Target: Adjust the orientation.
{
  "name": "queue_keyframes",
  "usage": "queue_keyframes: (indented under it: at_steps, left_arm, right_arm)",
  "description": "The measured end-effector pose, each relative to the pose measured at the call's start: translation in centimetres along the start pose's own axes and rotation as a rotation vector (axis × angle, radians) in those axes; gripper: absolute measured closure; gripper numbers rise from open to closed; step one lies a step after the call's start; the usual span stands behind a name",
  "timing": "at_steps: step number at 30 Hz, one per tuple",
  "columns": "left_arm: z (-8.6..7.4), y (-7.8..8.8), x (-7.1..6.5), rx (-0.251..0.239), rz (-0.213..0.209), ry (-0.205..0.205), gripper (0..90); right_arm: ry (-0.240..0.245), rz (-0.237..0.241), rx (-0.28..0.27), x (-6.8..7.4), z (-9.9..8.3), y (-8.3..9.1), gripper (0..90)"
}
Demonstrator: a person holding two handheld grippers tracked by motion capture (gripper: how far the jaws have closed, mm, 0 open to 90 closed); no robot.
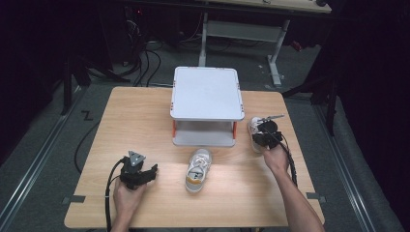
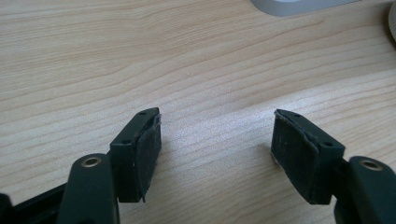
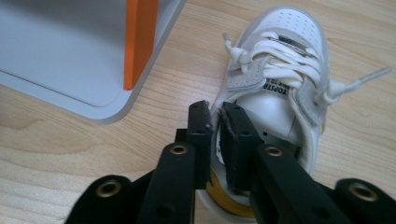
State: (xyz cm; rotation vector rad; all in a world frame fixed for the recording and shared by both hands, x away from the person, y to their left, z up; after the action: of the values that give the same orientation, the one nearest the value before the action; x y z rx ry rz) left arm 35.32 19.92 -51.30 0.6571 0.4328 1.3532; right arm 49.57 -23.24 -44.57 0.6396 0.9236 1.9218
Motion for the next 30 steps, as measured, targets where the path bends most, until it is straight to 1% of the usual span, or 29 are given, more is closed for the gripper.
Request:
queue_keyframes:
  at_steps: [2, 5, 8, 11, 16, 19, 24, 27, 30]
  left_arm:
    - [0.0, 0.0, 0.0, -0.001, -0.001, 0.003, 33.3]
    - [0.0, 0.0, 0.1, 0.0, -0.002, 0.004, 33.2]
    - [0.0, 0.0, 0.0, -0.004, -0.004, 0.01, 33.1]
    - [0.0, 0.0, 0.0, -0.004, -0.004, 0.011, 33.1]
    - [0.0, 0.0, 0.0, -0.002, -0.004, 0.01, 33.1]
    - [0.0, 0.0, 0.0, -0.003, -0.005, 0.013, 33.2]
    - [0.0, 0.0, 0.1, -0.002, -0.005, 0.012, 33.1]
    - [0.0, 0.0, 0.1, -0.002, -0.005, 0.011, 33.1]
    - [0.0, 0.0, 0.1, -0.002, -0.005, 0.012, 33.1]
  right_arm:
    - [0.002, 0.001, -0.004, 0.2, 0.0, 0.0, 86.4]
    - [0.036, -0.01, -0.013, 0.4, -0.1, -0.1, 87.1]
    - [0.045, -0.006, -0.021, 0.4, -0.3, 0.2, 87.3]
    - [0.056, 0.001, -0.033, 0.7, -0.6, 0.8, 87.4]
    - [0.08, 0.018, -0.062, 1.2, -1.2, 2.5, 87.4]
    - [0.105, 0.031, -0.072, 1.9, -2.0, 3.9, 87.4]
    - [0.129, 0.053, -0.084, 3.3, -3.5, 5.7, 87.3]
    - [0.152, 0.059, -0.082, 4.3, -4.5, 6.5, 87.3]
    - [0.157, 0.074, -0.083, 5.3, -5.5, 7.2, 87.2]
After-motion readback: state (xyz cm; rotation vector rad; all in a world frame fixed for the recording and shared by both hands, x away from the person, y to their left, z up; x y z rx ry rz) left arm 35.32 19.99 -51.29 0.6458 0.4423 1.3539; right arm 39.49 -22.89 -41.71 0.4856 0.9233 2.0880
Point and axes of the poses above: each handheld gripper's, and its own axes: y roughly backward along the jaws, z roughly out of its top, x roughly to its left, the point moved 1 cm from there along -y, roughly forward along the jaws, and after that the axes turned 8 degrees about z, right-handed, at the moved point
